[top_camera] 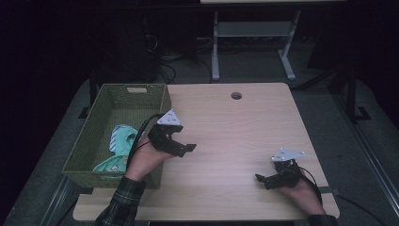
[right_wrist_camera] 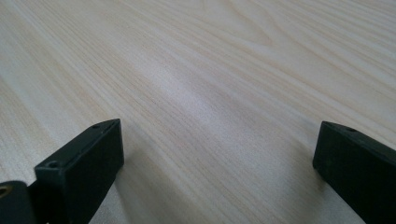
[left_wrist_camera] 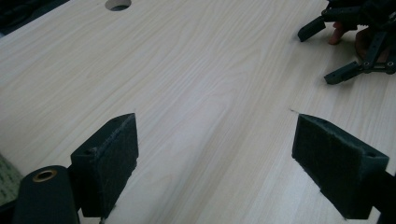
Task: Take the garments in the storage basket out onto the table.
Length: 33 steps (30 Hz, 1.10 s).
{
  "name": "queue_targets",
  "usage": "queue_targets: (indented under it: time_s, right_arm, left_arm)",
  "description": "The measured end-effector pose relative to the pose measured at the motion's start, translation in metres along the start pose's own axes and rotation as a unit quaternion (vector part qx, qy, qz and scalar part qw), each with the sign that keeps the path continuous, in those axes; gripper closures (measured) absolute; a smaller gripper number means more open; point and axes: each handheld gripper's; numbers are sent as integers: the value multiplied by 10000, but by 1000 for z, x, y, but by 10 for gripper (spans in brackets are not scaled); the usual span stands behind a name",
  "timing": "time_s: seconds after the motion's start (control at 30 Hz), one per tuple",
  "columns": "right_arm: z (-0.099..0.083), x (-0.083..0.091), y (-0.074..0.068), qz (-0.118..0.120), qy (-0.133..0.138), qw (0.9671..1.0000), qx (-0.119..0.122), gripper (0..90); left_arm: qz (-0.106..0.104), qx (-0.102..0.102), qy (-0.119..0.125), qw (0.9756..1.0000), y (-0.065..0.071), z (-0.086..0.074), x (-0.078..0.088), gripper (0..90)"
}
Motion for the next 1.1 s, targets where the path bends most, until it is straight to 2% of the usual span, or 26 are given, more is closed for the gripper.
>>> queue_targets:
  time_s: [0.13,0.23,0.53,0.6,1.1]
  right_arm:
    - [0,0,0,0,0,10000,0,15]
    - [0,0,0,0,0,10000,0,15]
    - [0,0,0,0,0,10000,-1,15]
    - [0,0,0,0,0,10000,-1,15]
    - [0,0,0,8,6,10000,36,15]
  left_arm:
    - [52,-29,-19,10000,-3,-1,4,140]
    - [109,67,36,9999,-6,-3,9,140]
    - [178,116,49,9998,-10,-6,12,142]
    - [202,75,15,9998,-11,-7,14,142]
    - [405,226,40,9989,-23,-18,29,144]
Point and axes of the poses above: each handheld gripper's, and its own axes: x roughly backward along the jaws, z roughly out of its top, y roughly to its right, and after that the axes turned 1 degree about y, right-handed
